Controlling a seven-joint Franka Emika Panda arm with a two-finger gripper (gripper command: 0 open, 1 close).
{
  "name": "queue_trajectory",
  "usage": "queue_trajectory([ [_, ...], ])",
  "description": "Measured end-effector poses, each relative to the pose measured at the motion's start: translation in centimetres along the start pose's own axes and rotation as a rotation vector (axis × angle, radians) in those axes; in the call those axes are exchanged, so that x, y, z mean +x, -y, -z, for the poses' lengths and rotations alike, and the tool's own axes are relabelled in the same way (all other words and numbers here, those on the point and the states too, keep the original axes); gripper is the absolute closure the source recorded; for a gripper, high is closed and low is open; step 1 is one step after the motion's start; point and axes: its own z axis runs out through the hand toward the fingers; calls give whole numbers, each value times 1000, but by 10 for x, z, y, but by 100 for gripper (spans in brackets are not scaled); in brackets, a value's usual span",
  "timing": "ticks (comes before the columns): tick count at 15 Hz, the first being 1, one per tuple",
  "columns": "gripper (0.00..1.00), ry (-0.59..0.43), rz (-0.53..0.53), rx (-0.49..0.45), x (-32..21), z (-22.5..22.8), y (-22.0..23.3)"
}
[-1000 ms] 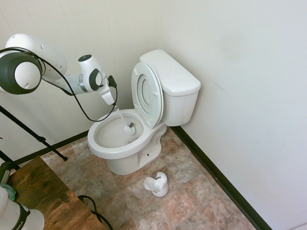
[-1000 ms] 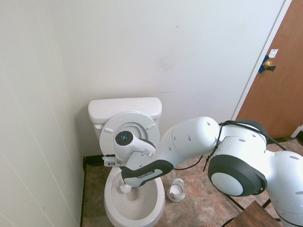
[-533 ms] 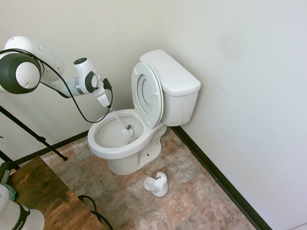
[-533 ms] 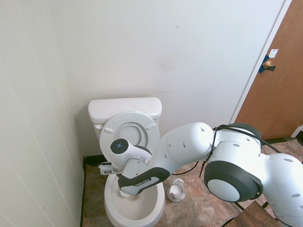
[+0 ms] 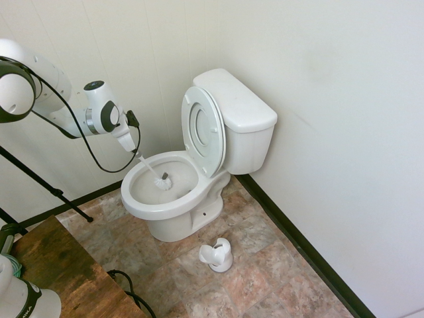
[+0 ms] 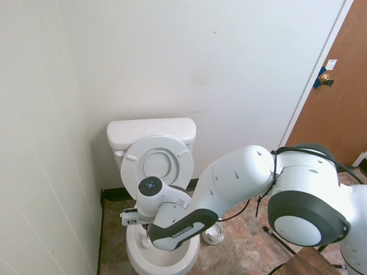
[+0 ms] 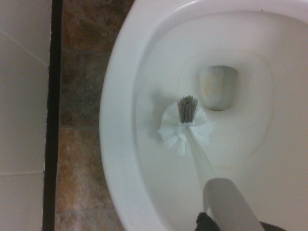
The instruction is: Clean the toilet
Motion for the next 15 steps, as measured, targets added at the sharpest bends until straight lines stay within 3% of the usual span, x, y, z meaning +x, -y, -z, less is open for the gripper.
queue_trajectory([
  [8, 100, 28, -34, -34, 64, 6, -64],
  [15, 100, 2, -130, -11, 145, 12, -64],
])
